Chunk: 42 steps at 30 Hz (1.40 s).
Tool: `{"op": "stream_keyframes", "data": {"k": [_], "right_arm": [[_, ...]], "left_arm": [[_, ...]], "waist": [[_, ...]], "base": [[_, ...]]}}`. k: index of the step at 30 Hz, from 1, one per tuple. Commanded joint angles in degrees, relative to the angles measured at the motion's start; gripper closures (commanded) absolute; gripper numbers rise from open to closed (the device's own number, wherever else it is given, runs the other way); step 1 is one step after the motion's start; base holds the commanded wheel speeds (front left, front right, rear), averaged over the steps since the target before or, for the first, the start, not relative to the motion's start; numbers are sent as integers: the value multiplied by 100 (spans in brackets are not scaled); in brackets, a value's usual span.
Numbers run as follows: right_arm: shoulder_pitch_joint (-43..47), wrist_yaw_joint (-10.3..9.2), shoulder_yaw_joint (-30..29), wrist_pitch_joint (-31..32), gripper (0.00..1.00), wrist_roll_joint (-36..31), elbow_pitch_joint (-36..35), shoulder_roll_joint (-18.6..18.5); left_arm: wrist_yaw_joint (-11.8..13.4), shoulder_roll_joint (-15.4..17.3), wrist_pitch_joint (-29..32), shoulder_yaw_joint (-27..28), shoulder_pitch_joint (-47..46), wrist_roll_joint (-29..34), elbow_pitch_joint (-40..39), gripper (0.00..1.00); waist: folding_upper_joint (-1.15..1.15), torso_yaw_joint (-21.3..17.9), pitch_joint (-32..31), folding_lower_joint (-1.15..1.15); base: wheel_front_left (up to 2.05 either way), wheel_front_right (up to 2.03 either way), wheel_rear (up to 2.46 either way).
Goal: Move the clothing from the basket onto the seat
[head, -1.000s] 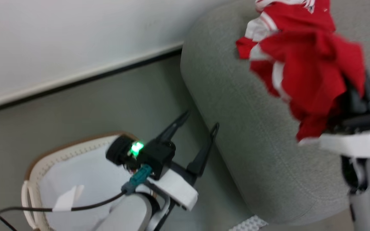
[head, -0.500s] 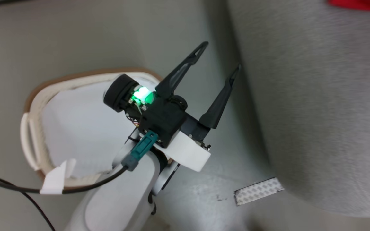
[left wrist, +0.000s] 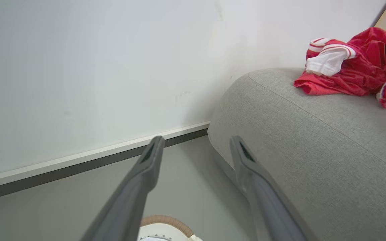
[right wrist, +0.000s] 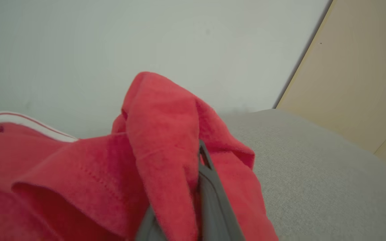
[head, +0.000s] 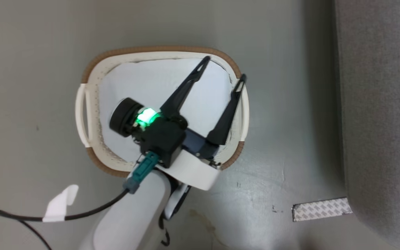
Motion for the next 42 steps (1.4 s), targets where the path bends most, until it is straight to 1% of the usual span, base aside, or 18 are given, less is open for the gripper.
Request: {"op": "stream_keyframes", "data": {"k": [1, 2, 4, 7, 9, 10, 16, 17, 20, 22, 25, 26, 28, 33, 38, 42], "right_arm": [[78, -15, -97, 0, 68, -187, -85, 23], [107, -15, -140, 0, 0, -255, -106, 83], [161, -15, -128, 2, 0, -399, -74, 208], [358, -15, 33, 2, 0, -502, -246, 331], [589, -15, 220, 2, 0, -449, -433, 503], [589, -15, 220, 2, 0, -449, -433, 503], [1578, -15, 1008, 1, 0, -124, -1502, 1156], [1960, -15, 1267, 2, 0, 41, -1845, 1340], [2549, -15, 1681, 2, 0, 280, -2313, 1544], [2960, -15, 1894, 2, 0, 408, -2600, 1670], [3570, -15, 2210, 2, 0, 517, -2926, 1848], [3570, -15, 2210, 2, 0, 517, -2926, 1848], [3925, -15, 2422, 2, 0, 579, -3084, 1946], [4793, -15, 2988, 2, 0, 808, -3267, 2123], [5472, -15, 3667, 2, 0, 1251, -3117, 2161], [5963, -15, 4252, 2, 0, 1564, -2944, 2163]], "left_arm": [[25, 69, -43, 44, 94, -46, 9, 0], [32, 82, -53, 58, 141, -84, 22, 0], [65, 105, -100, 94, 225, -129, 67, 0], [111, 108, -192, 165, 336, -224, 149, 0], [135, 90, -250, 218, 451, -343, 230, 0], [135, 90, -250, 218, 451, -343, 230, 0], [293, 121, -359, 461, 899, -587, 552, 0], [372, 131, -404, 582, 1066, -685, 663, 0], [471, 132, -438, 772, 1348, -762, 805, 0], [484, 142, -440, 869, 1540, -812, 902, 0], [530, 131, -445, 1150, 1863, -893, 833, 0], [530, 131, -445, 1150, 1863, -893, 833, 0], [544, 134, -443, 1340, 2121, -894, 784, 0], [457, 104, -444, 1899, 2738, -944, 769, 0], [363, 38, -445, 2421, 3266, -783, 782, 0], [301, -17, -446, 2704, 3640, -605, 867, 0]], "waist": [[0, 28, -110, -1], [0, 21, -171, -1], [0, -2, -327, -1], [0, -48, -606, -1], [0, -90, -837, -1], [0, -90, -837, -1], [0, -211, -1642, -1], [0, -194, -1924, -1], [0, -116, -2311, -1], [0, -30, -2582, -1], [0, 86, -2928, -1], [0, 86, -2928, -1], [0, 146, -3129, -1], [0, 235, -3566, -1], [0, 255, -3910, -1], [0, 237, -4234, -1]], "base": [[0, 0, 0], [0, 0, 0], [0, 0, 0], [0, 0, 0], [0, 0, 0], [0, 0, 0], [0, 0, 0], [0, 0, 0], [0, 0, 0], [0, 0, 0], [0, 0, 0], [0, 0, 0], [0, 0, 0], [0, 0, 0], [0, 0, 0], [0, 0, 0]]}}
